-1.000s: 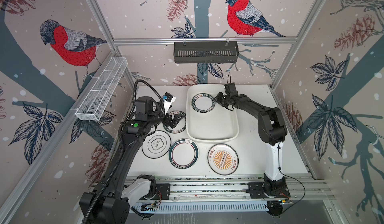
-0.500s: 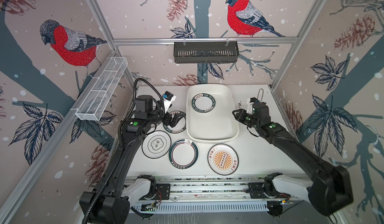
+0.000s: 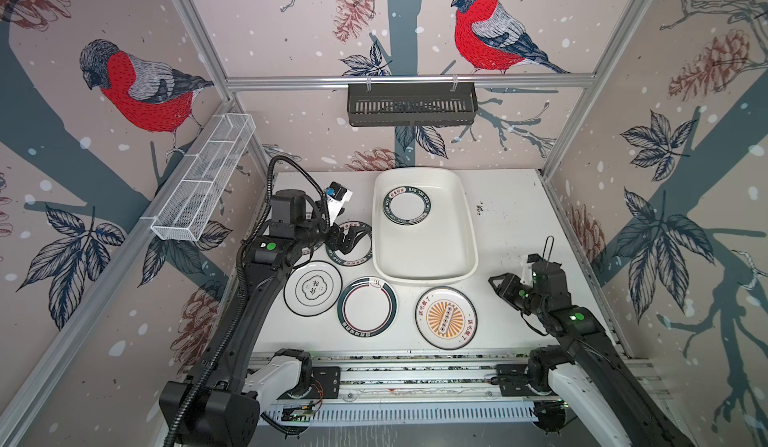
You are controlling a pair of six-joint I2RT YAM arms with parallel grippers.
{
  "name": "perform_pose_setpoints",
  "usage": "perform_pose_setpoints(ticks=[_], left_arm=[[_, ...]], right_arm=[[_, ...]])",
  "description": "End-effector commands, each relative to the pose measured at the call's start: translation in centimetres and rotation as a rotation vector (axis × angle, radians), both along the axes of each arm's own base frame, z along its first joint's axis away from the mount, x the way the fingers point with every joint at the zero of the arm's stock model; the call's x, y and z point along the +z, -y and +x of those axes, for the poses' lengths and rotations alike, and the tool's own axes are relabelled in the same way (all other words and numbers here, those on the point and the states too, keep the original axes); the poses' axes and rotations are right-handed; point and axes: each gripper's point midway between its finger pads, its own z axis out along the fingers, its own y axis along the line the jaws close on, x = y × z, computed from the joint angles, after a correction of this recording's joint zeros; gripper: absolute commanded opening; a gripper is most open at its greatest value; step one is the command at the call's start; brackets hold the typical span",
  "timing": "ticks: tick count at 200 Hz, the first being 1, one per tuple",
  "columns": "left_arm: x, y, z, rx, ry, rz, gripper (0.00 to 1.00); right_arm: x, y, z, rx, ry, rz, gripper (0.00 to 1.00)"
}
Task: Place the plates into the plastic bin on the countertop
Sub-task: 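Move the right gripper back toward the orange sunburst plate nearest the robot, then grasp the orange sunburst plate's edge with the right gripper and tilt it up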
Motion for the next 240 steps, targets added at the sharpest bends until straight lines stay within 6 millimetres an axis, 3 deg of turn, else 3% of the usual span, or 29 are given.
perform_pose_setpoints(ticks=[1, 55, 138, 240], left_arm=[[0.8, 0.4, -0.5, -0.026, 0.01, -0.021, 0.98], [1.0, 0.3, -0.7, -0.024, 0.021, -0.016, 0.97], [1.5, 0.3, -0.9, -0.021, 0.032, -0.024, 0.98], [1.6, 0.4, -0.6, -0.021, 0.029, -0.036, 0.97]], right_arm=[[-1.5, -0.6, -2.2, 0.043, -0.094, 0.032, 0.42], [-3.9, -2.1, -4.4, 0.118, -0.173, 0.096, 0.42], [-5.6, -4.1, -5.2, 0.203, -0.218, 0.129, 0.41], [-6.8, -4.7, -5.1, 0.223, -0.221, 0.134, 0.32]])
